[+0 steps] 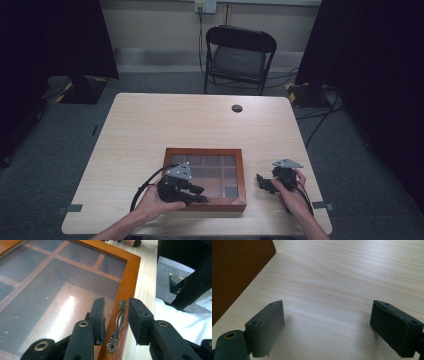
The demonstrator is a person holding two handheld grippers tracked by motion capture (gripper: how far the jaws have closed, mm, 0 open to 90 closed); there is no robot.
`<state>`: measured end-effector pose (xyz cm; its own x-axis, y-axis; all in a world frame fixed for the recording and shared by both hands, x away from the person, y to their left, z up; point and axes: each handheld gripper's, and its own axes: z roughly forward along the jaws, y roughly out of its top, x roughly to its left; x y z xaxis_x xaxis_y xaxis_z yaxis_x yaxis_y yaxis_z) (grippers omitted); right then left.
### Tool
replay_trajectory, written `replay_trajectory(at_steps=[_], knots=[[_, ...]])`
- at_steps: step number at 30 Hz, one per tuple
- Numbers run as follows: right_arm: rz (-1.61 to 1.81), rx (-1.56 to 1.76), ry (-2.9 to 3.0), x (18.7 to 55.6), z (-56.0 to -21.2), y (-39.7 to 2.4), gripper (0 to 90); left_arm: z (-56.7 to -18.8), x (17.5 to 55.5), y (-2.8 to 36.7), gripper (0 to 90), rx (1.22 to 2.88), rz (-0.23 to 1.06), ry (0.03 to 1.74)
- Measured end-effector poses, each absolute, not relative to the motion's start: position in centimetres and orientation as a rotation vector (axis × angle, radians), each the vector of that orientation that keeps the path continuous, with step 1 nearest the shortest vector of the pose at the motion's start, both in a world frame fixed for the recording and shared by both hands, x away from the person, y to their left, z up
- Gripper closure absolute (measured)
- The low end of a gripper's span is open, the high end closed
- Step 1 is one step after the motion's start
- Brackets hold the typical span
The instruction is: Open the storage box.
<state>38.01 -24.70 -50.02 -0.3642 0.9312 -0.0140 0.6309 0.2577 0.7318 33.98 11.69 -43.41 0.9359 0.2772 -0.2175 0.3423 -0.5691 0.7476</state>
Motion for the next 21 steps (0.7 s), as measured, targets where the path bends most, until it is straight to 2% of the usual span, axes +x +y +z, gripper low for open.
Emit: replay_trajectory(at_steps=[9, 21], knots=[[0.899, 1.413, 2.090, 38.03, -50.03, -24.72, 11.6, -43.97, 33.75, 11.42, 80.5, 2.208, -0.101, 0.416], [0.900, 1.412, 2.091, 38.04, -50.03, -24.72, 11.6, -44.07, 33.55, 11.44, 81.1, 2.197, -0.084, 0.400]])
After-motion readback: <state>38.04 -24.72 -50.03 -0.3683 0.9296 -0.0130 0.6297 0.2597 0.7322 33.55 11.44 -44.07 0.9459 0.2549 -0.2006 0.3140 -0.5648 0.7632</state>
